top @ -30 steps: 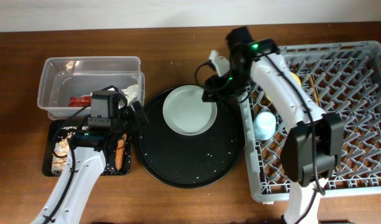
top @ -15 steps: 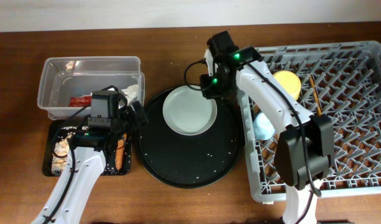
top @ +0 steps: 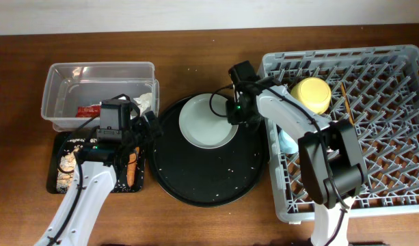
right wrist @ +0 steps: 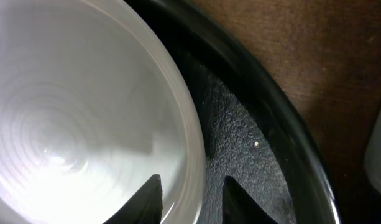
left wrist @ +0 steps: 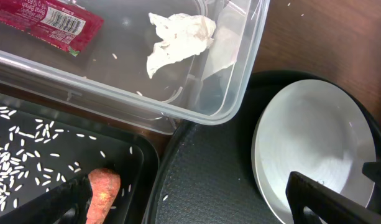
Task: Sort waste into correct bins and load items into the dishwasher rack
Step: 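Carry the white plate right and stand it in the dish rack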
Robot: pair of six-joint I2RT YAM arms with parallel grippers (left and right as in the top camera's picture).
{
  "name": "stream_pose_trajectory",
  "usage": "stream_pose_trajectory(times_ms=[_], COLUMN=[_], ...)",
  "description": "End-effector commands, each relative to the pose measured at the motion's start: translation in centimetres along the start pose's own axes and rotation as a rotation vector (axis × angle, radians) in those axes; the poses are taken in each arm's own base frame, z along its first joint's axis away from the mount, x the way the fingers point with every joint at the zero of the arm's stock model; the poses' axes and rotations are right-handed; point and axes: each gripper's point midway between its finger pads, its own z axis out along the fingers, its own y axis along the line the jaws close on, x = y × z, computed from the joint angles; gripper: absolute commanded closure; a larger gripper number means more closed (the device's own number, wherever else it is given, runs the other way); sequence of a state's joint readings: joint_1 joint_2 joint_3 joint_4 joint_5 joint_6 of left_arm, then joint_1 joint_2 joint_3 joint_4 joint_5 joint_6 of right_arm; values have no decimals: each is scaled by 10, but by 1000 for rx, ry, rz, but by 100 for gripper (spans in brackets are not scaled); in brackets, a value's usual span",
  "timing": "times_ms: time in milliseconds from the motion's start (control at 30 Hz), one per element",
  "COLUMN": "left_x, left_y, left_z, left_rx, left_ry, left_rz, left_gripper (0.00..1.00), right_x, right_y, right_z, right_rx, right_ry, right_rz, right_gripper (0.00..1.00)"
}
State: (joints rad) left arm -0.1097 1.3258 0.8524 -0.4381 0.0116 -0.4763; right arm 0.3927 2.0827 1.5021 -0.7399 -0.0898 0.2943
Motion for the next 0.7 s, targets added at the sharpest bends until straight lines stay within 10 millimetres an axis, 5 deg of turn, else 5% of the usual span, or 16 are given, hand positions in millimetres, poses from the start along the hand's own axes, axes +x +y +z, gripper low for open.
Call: stream_pose_trajectory(times_ms=[0, 300, 567, 667], left_x=[0, 0, 0, 0], left_y=[-1, -1, -1, -1], left_z=[-2, -2, -2, -2], left_rx=[11, 11, 11, 11], left_ry=[-1, -1, -1, -1], left_rz=[-11, -11, -11, -11], left_gripper=[1, 1, 1, 1], right_x=[8, 9, 17, 17], right_y=[-2, 2, -1, -1], right_z=[8, 12, 35, 35], right_rx=[18, 15, 34, 33], right_ry=[11, 8, 45, 45], right_rz=[25, 19, 35, 35], right_gripper=[69, 69, 70, 91])
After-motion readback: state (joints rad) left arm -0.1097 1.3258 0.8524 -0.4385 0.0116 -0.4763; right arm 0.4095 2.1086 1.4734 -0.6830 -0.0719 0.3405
